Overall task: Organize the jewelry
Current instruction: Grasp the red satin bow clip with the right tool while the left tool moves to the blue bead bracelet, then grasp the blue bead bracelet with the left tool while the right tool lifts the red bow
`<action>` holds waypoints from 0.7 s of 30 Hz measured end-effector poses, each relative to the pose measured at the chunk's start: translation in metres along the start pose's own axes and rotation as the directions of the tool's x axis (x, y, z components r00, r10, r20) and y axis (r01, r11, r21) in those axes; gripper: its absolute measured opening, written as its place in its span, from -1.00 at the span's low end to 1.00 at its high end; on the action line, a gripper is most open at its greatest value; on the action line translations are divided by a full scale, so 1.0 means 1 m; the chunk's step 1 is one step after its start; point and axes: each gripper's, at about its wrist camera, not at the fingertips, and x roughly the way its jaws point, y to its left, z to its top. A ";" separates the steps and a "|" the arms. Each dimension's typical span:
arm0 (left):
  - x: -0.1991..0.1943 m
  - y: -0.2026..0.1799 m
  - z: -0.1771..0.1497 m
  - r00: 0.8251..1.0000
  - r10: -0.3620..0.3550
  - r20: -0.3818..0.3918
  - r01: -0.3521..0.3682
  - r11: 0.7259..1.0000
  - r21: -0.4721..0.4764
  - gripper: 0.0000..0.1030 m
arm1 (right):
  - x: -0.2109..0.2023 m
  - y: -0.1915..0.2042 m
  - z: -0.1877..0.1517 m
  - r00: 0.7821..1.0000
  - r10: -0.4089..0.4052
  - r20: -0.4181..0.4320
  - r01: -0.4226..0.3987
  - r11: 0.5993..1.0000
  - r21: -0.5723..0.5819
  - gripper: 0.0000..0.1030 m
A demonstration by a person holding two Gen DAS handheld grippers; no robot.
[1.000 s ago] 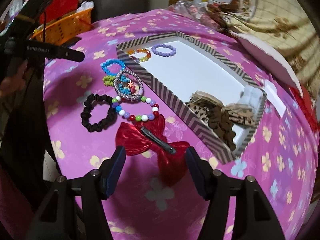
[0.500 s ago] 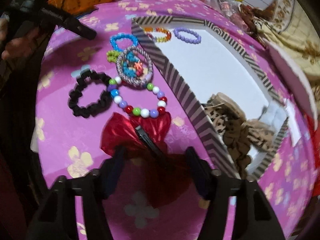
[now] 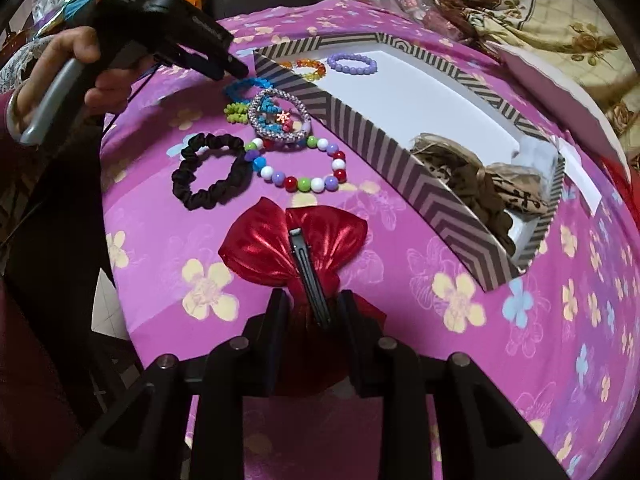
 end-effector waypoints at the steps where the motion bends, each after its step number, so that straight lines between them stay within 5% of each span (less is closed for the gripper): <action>1: 0.002 -0.001 -0.001 1.000 0.009 -0.005 -0.009 1.000 0.006 -0.23 | 0.001 0.001 0.001 1.000 0.000 -0.003 0.000 1.000 -0.005 -0.19; 5: 0.003 -0.009 -0.006 0.999 0.047 0.022 -0.048 0.997 0.058 -0.23 | 0.004 0.005 0.006 1.000 0.005 -0.004 -0.005 1.000 -0.011 -0.08; 6: 0.003 -0.011 -0.007 0.998 0.056 0.025 -0.058 0.995 0.076 -0.39 | 0.004 0.005 0.006 1.000 0.008 -0.003 -0.008 1.000 -0.006 -0.09; 7: 0.003 -0.011 -0.009 0.998 0.060 0.030 -0.063 0.994 0.088 -0.65 | 0.004 0.004 0.007 1.000 -0.001 -0.001 0.001 1.000 0.015 -0.16; 9: 0.002 -0.010 -0.010 0.999 0.040 0.021 -0.042 0.994 0.099 -0.77 | 0.001 0.000 0.006 1.000 0.003 0.008 -0.004 0.998 0.063 -0.62; 21: -0.056 -0.002 -0.006 0.994 -0.084 0.068 0.076 0.991 0.112 -0.77 | -0.040 -0.017 -0.001 0.990 0.030 0.139 -0.061 0.974 0.218 -0.69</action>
